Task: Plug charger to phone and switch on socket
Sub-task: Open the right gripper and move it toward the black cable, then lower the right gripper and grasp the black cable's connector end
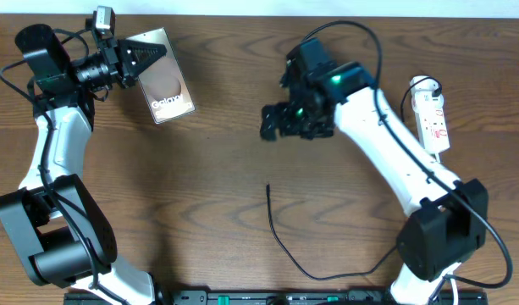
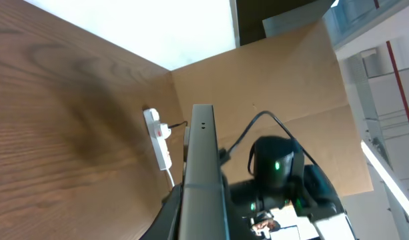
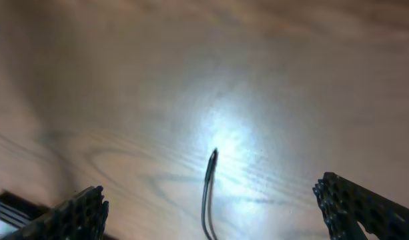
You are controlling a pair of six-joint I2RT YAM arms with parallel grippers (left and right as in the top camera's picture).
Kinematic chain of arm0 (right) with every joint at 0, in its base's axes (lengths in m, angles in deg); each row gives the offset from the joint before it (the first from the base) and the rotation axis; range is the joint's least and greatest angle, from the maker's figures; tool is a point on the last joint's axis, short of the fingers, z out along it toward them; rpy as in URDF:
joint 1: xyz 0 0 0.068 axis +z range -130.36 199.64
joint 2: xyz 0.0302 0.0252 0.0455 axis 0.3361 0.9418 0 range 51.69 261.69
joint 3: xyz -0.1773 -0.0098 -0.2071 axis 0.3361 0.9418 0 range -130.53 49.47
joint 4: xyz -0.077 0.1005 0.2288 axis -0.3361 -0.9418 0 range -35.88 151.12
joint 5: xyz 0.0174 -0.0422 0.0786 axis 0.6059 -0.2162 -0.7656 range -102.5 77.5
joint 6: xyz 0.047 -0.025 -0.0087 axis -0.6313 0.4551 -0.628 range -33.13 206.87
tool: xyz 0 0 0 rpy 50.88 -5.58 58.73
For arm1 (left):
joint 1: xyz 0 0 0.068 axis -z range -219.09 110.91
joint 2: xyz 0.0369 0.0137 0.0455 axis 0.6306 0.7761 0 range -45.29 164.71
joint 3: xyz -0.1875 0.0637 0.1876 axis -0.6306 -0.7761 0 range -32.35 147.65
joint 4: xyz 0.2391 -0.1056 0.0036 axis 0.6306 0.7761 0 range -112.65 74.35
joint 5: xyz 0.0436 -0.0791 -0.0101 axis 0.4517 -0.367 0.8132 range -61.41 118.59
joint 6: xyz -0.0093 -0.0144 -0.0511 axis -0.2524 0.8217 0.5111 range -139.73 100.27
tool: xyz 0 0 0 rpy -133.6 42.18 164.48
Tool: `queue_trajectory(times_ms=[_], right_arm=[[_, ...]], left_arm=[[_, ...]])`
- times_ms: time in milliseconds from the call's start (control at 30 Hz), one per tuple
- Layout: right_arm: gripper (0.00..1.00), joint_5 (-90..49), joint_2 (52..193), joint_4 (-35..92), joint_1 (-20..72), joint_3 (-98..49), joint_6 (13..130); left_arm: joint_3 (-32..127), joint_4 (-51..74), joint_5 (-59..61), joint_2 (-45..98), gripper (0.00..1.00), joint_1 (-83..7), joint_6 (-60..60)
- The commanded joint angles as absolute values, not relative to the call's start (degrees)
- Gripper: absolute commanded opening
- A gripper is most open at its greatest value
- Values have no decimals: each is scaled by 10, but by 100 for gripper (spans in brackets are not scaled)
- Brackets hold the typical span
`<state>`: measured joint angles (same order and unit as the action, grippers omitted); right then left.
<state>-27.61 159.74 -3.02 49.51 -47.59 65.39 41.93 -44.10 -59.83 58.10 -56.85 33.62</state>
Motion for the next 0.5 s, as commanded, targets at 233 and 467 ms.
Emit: queue_trajectory(times_ms=[233,467], right_arm=[[99,-169,1613,-7,593,-336,507],[99,-180,1613,48,619,-254,466]], left_arm=[[426,-447,-615,577,8,-571,312],[426,-447,-614,577,7,-571,311]])
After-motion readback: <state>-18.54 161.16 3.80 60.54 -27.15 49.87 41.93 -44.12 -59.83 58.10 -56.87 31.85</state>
